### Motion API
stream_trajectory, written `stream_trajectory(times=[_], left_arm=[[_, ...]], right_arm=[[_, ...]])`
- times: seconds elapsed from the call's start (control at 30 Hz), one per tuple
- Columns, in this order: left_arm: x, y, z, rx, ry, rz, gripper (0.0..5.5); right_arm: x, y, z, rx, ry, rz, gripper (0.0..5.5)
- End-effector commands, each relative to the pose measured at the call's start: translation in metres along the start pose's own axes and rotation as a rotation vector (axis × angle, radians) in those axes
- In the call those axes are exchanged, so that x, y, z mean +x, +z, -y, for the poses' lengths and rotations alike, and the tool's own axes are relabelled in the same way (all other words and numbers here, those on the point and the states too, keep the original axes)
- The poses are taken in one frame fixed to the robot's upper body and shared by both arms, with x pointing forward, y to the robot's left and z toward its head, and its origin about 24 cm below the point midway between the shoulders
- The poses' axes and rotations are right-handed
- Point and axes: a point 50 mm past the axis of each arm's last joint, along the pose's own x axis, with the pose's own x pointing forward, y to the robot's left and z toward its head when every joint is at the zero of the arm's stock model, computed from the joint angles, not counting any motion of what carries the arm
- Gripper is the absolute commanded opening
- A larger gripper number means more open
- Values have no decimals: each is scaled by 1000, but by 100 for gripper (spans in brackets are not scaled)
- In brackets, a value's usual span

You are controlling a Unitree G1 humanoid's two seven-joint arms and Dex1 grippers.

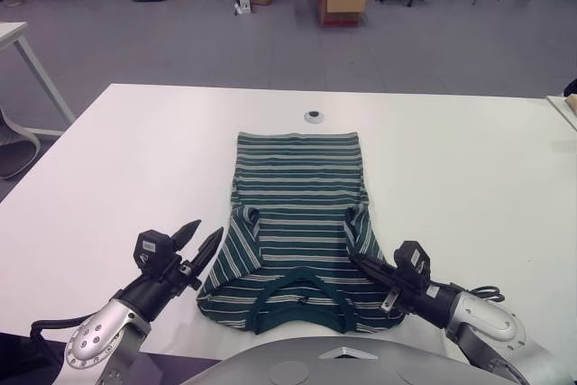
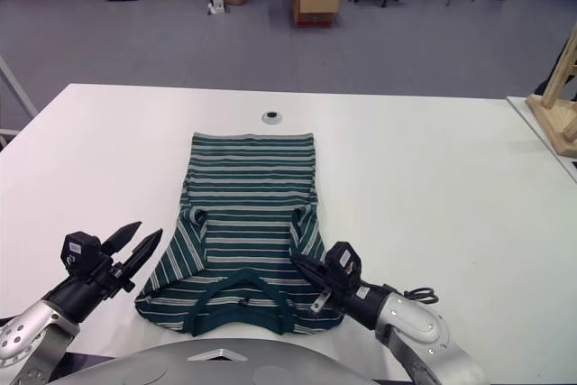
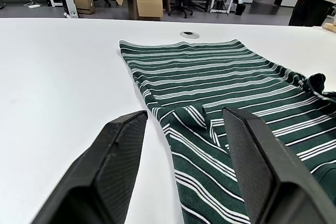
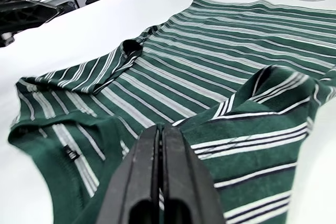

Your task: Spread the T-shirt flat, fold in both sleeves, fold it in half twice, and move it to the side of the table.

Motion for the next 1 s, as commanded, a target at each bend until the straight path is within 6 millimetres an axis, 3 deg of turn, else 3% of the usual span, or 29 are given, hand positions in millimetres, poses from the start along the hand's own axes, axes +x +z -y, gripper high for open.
stream_trajectory(times=[0.03,0.17,0.27,0.37,0.43,0.5,0.6,0.7,1.0], left_arm=[[0,10,-10,134,-119,-35,282],[1,28,-21,325,-273,-96,354],[-4,40,-29,523,-495,-209,417],[-22,43,-48,722,-681,-388,478],[-37,45,-59,829,-798,-508,523],[-43,44,-62,940,-879,-557,540],[-40,32,-63,1057,-920,-542,540],[-29,20,-56,1131,-921,-459,540],[-9,2,-45,1146,-954,-347,360]], right_arm=[[-1,-4,1,-31,5,-67,0],[-2,5,0,3,59,-24,82],[-24,30,7,-26,155,1,148],[-57,53,28,-305,229,-170,213],[-79,45,44,-495,337,-377,260],[-87,38,50,-596,436,-468,296],[-80,27,54,-725,480,-460,351],[-68,14,52,-792,498,-418,351],[-45,2,51,-876,484,-342,355]])
